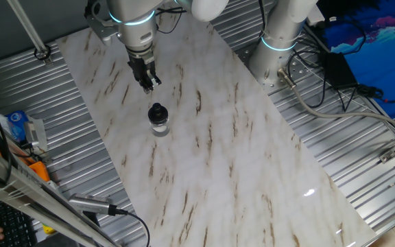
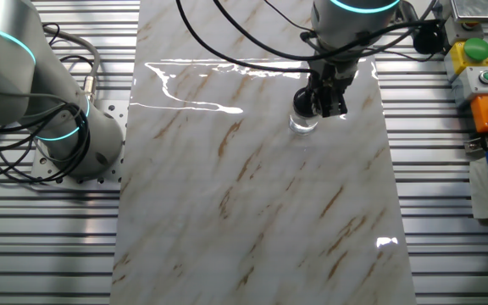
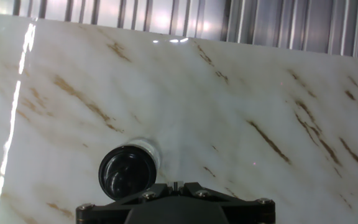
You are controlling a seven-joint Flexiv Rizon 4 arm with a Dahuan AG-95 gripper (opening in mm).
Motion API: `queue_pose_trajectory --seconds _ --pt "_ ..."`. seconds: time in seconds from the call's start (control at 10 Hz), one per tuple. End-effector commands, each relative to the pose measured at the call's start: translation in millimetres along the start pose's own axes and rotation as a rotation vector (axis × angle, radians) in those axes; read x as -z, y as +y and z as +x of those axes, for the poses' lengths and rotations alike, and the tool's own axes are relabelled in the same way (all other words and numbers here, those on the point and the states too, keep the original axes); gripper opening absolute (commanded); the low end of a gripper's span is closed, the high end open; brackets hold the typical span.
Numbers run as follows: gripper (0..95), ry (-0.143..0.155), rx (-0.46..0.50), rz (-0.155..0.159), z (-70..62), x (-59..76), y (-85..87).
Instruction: Unscrew the lid from the jar
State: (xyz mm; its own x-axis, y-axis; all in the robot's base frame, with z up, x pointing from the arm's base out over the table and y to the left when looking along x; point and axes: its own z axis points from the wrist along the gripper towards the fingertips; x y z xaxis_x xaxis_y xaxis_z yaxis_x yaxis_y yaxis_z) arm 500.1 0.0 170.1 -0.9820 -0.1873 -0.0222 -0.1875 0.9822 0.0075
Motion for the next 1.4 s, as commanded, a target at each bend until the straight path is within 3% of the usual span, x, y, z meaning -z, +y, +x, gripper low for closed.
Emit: queue_pose_trajectory --seconds 0.1,1.4 --pt "0.0 0.001 0.015 0.001 0.1 -0.1 0.0" --pt "0.0 0.001 0.021 0.006 0.1 -0.1 0.0"
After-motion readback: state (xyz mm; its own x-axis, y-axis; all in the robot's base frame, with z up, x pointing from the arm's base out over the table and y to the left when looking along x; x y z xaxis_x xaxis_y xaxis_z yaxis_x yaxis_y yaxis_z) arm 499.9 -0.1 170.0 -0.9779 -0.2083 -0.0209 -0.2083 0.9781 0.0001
